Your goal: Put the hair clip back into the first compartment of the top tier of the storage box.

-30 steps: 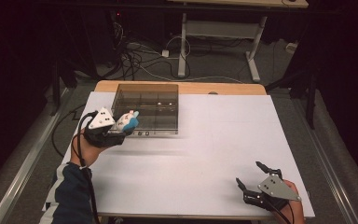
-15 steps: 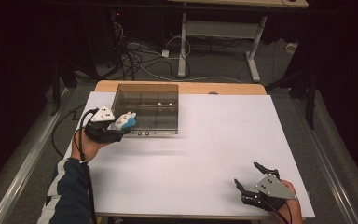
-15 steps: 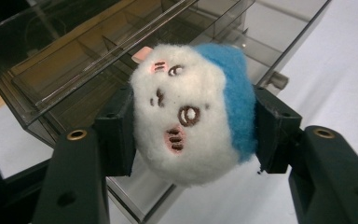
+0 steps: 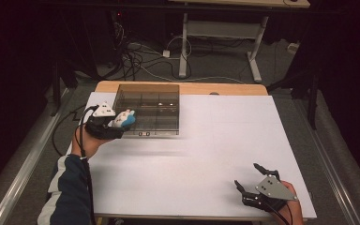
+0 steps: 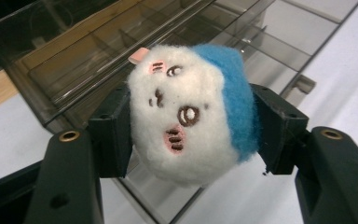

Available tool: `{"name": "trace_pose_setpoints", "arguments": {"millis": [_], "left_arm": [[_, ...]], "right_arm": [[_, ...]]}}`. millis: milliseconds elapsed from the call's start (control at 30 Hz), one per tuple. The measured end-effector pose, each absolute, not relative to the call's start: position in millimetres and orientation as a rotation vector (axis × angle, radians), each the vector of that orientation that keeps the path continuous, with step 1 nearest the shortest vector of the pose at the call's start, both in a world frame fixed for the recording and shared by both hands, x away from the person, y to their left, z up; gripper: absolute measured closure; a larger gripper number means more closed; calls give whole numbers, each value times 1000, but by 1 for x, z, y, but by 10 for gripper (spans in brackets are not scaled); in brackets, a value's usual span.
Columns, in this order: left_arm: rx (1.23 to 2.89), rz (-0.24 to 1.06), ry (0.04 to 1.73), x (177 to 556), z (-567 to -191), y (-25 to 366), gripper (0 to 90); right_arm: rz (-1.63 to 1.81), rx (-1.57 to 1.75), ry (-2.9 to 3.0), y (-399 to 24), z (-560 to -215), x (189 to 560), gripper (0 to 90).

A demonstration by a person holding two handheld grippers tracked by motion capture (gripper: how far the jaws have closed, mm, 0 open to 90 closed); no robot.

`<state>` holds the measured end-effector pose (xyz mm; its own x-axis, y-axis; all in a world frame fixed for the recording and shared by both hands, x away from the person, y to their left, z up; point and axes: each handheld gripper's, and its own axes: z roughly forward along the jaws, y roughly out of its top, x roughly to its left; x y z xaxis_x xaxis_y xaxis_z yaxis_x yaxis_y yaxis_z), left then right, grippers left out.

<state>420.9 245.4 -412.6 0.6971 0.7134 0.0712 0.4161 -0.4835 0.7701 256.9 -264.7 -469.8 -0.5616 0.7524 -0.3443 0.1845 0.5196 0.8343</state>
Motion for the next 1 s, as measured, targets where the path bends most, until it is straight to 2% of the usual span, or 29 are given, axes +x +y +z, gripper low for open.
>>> {"name": "trace_pose_setpoints", "arguments": {"millis": [267,533,567,600,767,800,867,900,933,967,1000], "left_arm": [[2114,495,908,426,-417,245,320],[2105,499,931,428,-419,243,318],[2093,500,930,428,-418,243,311],[2080,501,926,427,-418,244,266],[2034,522,929,422,-413,248,264],[2027,520,929,421,-413,249,277],[2024,518,926,420,-412,250,383],[2018,522,925,419,-412,251,383],[2008,522,920,417,-412,253,489],[2009,521,918,417,-412,254,528],[2005,520,924,416,-412,255,528]], "right_arm": [[1002,760,2048,-264,-470,257,183],[999,756,2051,-264,-470,257,184],[999,756,2052,-264,-470,257,184],[998,757,2052,-264,-470,257,184],[996,758,2053,-264,-470,257,183],[997,758,2053,-264,-470,257,184],[997,755,2052,-264,-470,256,184],[997,755,2052,-264,-470,256,184],[997,758,2052,-264,-470,256,183],[997,758,2052,-264,-470,256,184],[997,758,2052,-264,-470,256,184]]}}
